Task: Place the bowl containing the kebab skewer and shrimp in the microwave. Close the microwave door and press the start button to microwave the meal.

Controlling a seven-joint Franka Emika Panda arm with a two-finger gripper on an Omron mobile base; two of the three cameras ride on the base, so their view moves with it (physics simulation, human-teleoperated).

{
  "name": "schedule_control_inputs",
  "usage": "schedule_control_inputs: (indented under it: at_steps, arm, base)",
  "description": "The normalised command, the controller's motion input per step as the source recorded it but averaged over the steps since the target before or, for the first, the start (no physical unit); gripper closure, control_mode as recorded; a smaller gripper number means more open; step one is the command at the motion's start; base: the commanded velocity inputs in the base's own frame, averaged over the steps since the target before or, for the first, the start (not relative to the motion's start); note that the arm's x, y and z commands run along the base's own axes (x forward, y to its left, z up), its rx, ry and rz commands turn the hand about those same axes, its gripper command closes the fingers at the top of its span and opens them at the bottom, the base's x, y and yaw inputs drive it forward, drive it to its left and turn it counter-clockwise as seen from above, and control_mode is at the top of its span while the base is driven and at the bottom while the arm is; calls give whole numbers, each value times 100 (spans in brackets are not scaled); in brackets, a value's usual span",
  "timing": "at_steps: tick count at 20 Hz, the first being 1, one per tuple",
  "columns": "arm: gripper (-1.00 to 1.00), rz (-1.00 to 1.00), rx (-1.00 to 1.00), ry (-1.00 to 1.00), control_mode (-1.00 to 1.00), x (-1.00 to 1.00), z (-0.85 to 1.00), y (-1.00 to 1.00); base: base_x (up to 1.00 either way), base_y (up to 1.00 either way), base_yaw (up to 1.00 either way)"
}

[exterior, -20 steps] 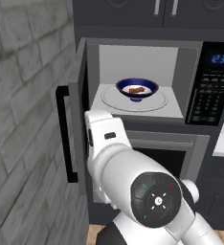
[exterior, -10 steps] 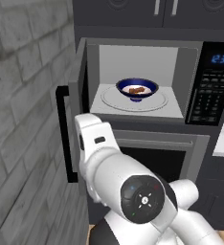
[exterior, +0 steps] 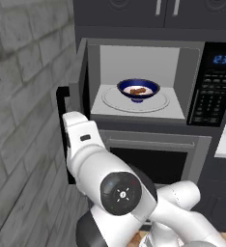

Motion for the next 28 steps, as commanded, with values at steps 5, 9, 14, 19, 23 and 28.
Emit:
schedule_control_inputs:
  at_steps: [5, 9, 14, 19, 23, 28]
  arm:
    - [-100, 0, 0, -1, -100, 25, -1, 26]
    - [-100, 0, 0, 0, -100, 34, -4, 14]
    - [-100, 0, 0, 0, -100, 31, -10, 18]
    - [-100, 0, 0, 0, -100, 28, -15, 14]
    - [-100, -6, 0, 0, -100, 25, -11, 3]
    - [-100, -8, 0, 0, -100, 26, -8, 4]
  base:
    - [0, 0, 0]
    - [0, 0, 0]
    - [0, 0, 0]
    - [0, 0, 0]
    - [0, 0, 0]
    - [0, 0, 0]
